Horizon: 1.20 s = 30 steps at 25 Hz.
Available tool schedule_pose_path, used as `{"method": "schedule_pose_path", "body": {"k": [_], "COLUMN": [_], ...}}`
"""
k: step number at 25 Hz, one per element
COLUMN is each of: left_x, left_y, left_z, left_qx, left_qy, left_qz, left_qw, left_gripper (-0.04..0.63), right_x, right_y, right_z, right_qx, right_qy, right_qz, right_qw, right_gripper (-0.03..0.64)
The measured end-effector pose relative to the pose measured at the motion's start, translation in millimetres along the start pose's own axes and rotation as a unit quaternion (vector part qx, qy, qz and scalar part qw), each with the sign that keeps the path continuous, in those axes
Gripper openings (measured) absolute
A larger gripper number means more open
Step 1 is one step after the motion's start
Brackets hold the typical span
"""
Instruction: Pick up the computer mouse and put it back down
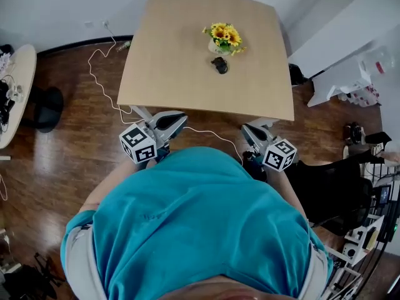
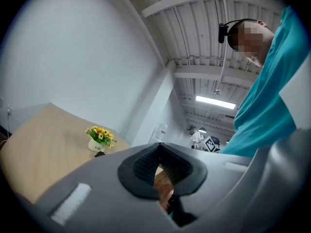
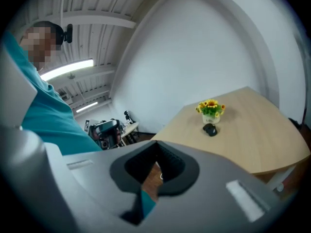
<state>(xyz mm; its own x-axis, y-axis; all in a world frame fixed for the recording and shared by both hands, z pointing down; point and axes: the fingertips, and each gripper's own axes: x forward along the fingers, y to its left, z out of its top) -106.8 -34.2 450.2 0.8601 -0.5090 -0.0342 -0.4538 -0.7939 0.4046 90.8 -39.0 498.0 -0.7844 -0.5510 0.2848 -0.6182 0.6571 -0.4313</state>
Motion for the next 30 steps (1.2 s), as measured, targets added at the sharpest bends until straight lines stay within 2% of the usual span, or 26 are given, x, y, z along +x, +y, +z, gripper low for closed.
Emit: {"method": "schedule_pose_path", "body": {"k": [3,6,11,16,20,22,27,30], "left_x": [22,53,105,134,139,134,121,115], "left_y": [27,51,76,87,105,118,156,178], "left_z": [2,6,25,24,27,34,32,30], "left_qx": [0.001,0.001,0.013,0.003,0.005,0.001,-0.001,-0.008], "left_qy": [0.004,0.009,0.003,0.007,0.016,0.012,0.033,0.04], "left_qz": [0.007,0.033,0.095,0.134,0.14,0.142,0.108,0.095], "left_qw": [1.0,0.9994,0.9954,0.9909,0.99,0.9898,0.9936,0.9947], "left_gripper": [0.005,0.005,0.005,0.005,0.005,0.005,0.005,0.005], "right_x": [9,17,39,82,121,144,210,245], "right_y": [-35,-82,-154,-204,-228,-233,-242,-250], "right_z": [0,6,24,48,61,66,59,40], "right_qx": [0.008,0.02,0.003,-0.021,-0.05,-0.059,-0.048,-0.042], "right_qy": [0.009,0.012,0.052,0.105,0.15,0.167,0.22,0.267], "right_qz": [-0.005,0.002,0.047,0.094,0.087,0.074,0.035,0.015], "right_qw": [1.0,1.0,0.998,0.99,0.984,0.981,0.974,0.963], "right_gripper": [0.002,0.002,0.022,0.12,0.206,0.226,0.292,0.322]}}
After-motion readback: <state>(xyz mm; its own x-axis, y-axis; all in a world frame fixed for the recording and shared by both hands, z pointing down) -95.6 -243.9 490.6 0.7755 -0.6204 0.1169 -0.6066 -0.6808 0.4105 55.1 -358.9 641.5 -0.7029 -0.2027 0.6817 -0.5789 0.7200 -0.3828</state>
